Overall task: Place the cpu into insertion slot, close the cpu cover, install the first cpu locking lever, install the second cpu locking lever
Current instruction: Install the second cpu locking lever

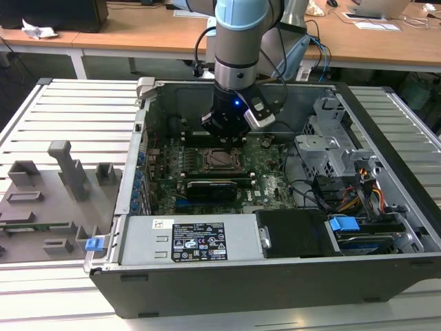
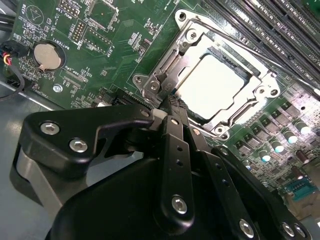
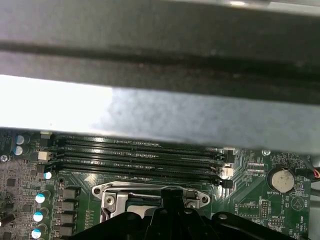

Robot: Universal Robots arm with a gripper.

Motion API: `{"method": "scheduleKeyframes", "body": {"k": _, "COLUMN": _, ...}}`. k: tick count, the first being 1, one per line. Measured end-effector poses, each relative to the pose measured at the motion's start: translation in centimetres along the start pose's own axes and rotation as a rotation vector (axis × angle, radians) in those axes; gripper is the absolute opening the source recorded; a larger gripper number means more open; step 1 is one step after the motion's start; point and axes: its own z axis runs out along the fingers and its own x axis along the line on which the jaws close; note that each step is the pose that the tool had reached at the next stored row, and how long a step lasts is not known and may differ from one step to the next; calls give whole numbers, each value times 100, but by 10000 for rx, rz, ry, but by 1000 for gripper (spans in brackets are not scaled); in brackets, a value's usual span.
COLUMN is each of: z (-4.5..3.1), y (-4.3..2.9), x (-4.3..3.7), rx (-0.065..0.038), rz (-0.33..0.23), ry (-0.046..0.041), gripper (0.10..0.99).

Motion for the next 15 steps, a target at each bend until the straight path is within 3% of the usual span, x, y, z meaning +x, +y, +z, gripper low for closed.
{"method": "scheduleKeyframes", "body": {"k": 11, "z": -5, "y": -37, "x": 3, "rx": 3, "rz": 1, "ry": 2, "gripper": 106}}
{"method": "scheduleKeyframes", "body": {"k": 15, "z": -74, "y": -33, "x": 1, "rx": 1, "rz": 0, "ry": 1, "gripper": 106}}
